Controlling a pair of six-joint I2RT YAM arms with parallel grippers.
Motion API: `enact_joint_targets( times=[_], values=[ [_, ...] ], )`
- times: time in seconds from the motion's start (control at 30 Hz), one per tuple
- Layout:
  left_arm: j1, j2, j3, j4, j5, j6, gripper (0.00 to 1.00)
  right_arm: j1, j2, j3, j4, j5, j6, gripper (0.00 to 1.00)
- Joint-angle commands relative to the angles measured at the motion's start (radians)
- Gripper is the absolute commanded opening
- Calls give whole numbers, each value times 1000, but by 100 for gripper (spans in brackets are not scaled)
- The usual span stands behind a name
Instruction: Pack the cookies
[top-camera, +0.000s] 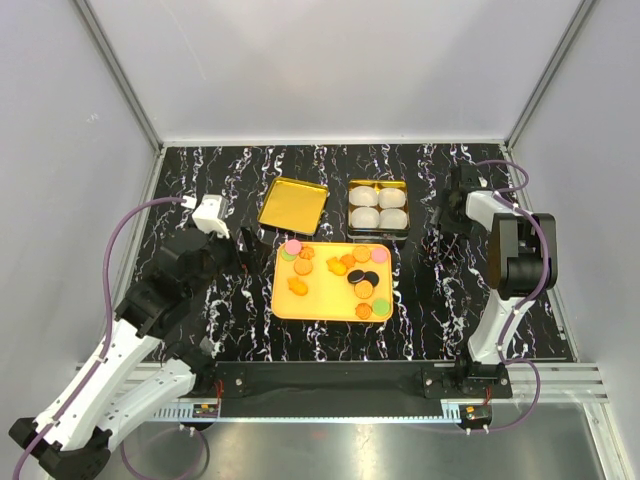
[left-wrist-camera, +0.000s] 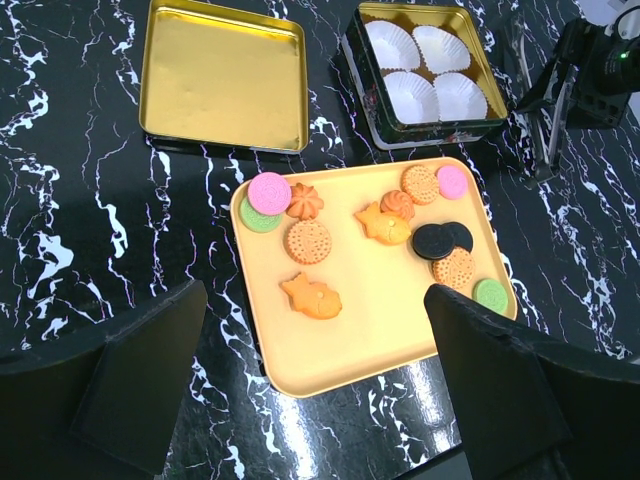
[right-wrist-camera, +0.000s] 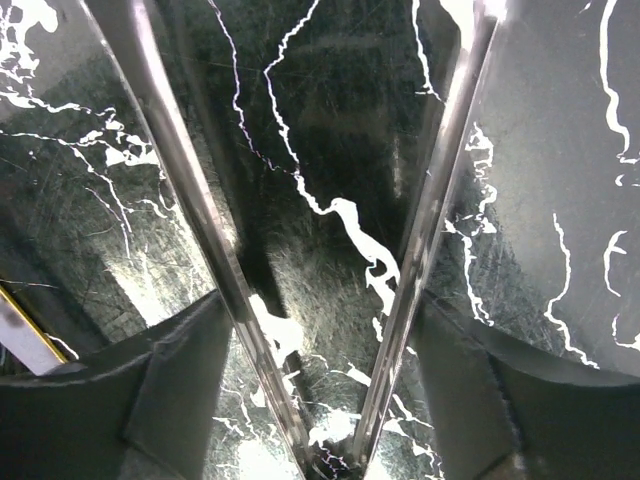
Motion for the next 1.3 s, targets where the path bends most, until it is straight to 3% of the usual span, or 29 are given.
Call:
enact_joint_targets(
  times=[0.0,0.1,0.83,1.0,1.27],
  values=[
    [-4,3,-6,40,28,13,99,0,-8,12,3,-31,-7,73],
    [-4,3,-8,34,27,10,99,0,-11,41,-33,-20,-3,53],
    [-4,-15,-9,31,31,7,99,14,-544,-74,-141,-94,7,55],
    [-4,-12,-9,26,47,4,99,121,-633,-57,-199,-73,17,54],
    [-4,-37,-46,-3,13,4,99,400,-699,-3,-297,-92,40,49]
  ],
)
